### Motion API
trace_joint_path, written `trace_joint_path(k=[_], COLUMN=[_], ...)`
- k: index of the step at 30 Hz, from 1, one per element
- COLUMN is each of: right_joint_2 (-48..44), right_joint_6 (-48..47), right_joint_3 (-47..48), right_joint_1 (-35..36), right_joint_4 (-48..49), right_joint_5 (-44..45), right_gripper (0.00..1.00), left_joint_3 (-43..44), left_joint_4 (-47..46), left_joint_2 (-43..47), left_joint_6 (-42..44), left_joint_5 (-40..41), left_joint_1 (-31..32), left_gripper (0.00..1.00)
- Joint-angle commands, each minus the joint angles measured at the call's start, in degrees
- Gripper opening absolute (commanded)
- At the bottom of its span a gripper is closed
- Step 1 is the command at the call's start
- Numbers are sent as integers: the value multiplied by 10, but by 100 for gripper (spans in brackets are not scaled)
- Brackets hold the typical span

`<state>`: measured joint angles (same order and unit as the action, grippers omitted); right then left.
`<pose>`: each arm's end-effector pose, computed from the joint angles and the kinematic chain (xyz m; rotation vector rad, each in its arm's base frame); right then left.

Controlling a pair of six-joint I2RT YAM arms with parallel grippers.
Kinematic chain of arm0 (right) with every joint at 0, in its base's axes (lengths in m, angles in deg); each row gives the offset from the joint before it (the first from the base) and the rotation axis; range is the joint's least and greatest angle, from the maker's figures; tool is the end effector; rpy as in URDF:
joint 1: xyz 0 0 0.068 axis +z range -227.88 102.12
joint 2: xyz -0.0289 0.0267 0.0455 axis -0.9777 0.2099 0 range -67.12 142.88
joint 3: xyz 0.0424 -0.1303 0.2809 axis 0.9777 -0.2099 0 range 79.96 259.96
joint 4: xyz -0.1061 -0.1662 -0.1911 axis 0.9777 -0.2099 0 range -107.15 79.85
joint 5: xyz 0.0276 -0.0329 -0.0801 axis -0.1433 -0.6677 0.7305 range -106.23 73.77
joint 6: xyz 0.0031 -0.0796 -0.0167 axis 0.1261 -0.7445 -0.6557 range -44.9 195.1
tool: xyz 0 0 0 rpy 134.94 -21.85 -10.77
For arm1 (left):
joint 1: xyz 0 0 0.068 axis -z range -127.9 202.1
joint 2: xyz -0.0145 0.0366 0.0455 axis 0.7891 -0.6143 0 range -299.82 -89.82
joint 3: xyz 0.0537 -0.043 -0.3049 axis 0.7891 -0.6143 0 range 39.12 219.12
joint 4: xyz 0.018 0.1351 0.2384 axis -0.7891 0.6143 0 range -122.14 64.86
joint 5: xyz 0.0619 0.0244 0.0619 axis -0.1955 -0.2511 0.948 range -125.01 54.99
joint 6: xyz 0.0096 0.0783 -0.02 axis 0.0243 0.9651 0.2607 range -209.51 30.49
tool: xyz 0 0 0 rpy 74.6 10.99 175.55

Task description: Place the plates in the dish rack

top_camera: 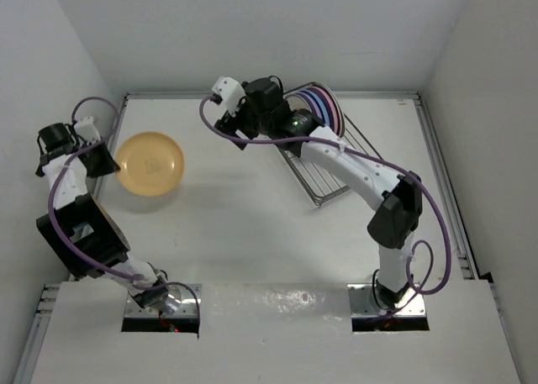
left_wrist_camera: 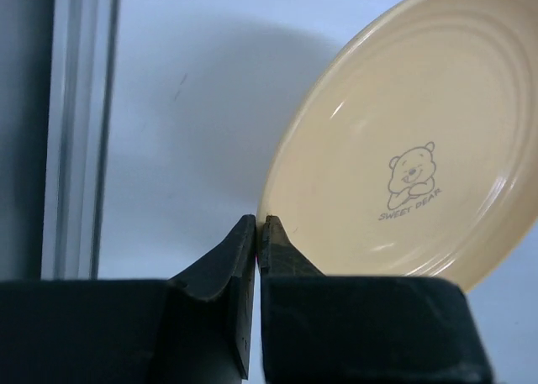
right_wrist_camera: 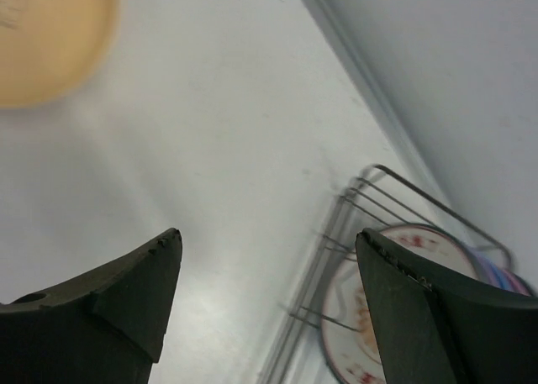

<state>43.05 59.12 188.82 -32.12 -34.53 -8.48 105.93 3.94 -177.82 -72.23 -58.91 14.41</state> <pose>0.3662 0.3625 0.3913 -0.9620 1.7763 0.1939 0.2923 0.1898 0.2639 -0.2839 2.4359 -0.1279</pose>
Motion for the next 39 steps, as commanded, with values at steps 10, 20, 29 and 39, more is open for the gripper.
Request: trace_joint_path(k=[10,20,29,39], right_joint_2=[-25,38,124,155], right_joint_6=[170,233,414,454], right_joint_3=[-2,37,78,59], right_joint_1=[-124,-132,-125,-89], right_joint_4=[22,84,181,207], right_joint_5=[-272,-421,-454,-503], right_gripper=[85,87,83,31], left_joint_3=[109,169,155,157], left_joint_4=[38,80,70,51], left_joint_2=[39,33,49,50], left_joint_6=[61,76,50,28], left_joint_5=[-178,-255,-275,-278], left_joint_1=[127,162,173,174], left_gripper=[0,0,0,0])
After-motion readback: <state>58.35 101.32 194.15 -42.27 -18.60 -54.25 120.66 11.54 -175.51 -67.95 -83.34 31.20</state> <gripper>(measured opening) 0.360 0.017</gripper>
